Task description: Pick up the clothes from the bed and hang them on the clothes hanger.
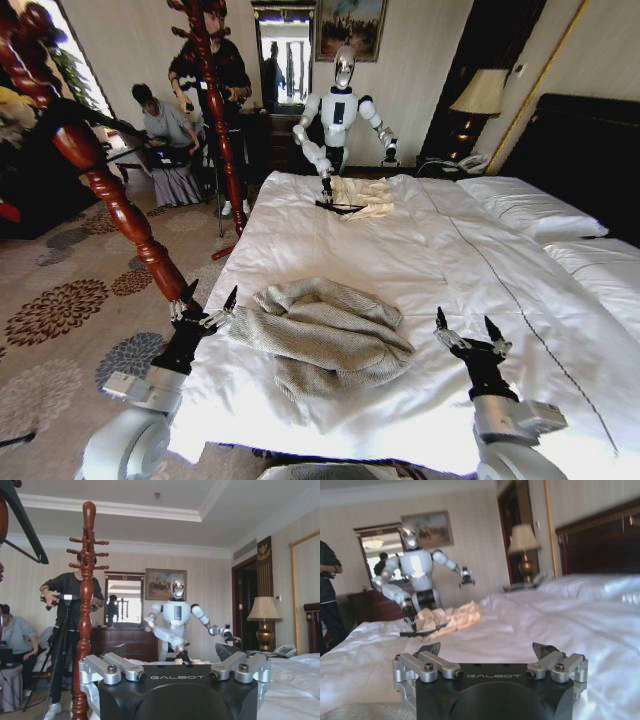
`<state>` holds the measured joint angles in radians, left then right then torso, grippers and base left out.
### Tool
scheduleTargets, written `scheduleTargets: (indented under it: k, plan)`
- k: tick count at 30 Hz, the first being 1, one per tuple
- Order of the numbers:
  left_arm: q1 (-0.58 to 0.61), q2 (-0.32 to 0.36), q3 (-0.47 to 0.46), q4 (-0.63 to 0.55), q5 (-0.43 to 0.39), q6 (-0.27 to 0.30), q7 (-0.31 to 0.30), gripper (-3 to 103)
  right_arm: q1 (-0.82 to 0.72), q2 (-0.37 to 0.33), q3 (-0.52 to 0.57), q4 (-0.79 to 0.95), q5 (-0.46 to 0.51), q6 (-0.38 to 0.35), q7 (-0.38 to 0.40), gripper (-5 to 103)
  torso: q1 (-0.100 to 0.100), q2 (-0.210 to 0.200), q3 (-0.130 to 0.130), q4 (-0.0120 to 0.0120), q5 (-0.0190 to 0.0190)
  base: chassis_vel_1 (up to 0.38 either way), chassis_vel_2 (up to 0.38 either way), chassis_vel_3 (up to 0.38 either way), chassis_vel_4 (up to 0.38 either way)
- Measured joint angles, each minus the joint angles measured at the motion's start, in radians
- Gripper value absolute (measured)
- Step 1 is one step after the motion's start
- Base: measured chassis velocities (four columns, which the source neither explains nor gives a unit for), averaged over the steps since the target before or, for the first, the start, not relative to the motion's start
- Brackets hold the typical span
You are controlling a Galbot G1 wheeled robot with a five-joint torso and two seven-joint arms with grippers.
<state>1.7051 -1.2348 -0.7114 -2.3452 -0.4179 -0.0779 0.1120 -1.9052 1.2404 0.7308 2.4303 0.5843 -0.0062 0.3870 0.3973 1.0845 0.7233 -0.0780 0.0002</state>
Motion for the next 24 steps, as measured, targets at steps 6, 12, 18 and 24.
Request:
scheduleTargets:
  k: [6,12,18,24]
  plan:
    - [-0.004,-0.009,-0.008,0.005,-0.012,-0.002,-0.005,100,0.015,-0.025,-0.049,0.07,0.528,-0.239,0.303,100,0.0,0.0,0.0,-0.0001,-0.0001,0.0,0.0,0.0,0.0]
    - [0.002,-0.023,-0.015,-0.012,-0.015,0.001,-0.01,100,0.051,-0.019,-0.073,0.074,0.655,-0.272,0.342,100,0.0,0.0,0.0,0.0,-0.0002,0.0,0.0,0.0,0.0]
    - [0.026,-0.03,-0.042,-0.052,-0.024,0.006,-0.02,100,0.118,0.004,-0.086,0.016,0.751,-0.286,0.354,100,0.0,0.0,0.0,-0.0001,0.0,0.0,0.0,0.0,0.0]
    - [0.041,-0.043,-0.066,-0.081,-0.03,0.014,-0.026,100,0.185,0.01,-0.087,-0.096,0.796,-0.306,0.367,100,0.0,0.0,0.0,0.0,0.0,0.0,0.0,0.0,0.0]
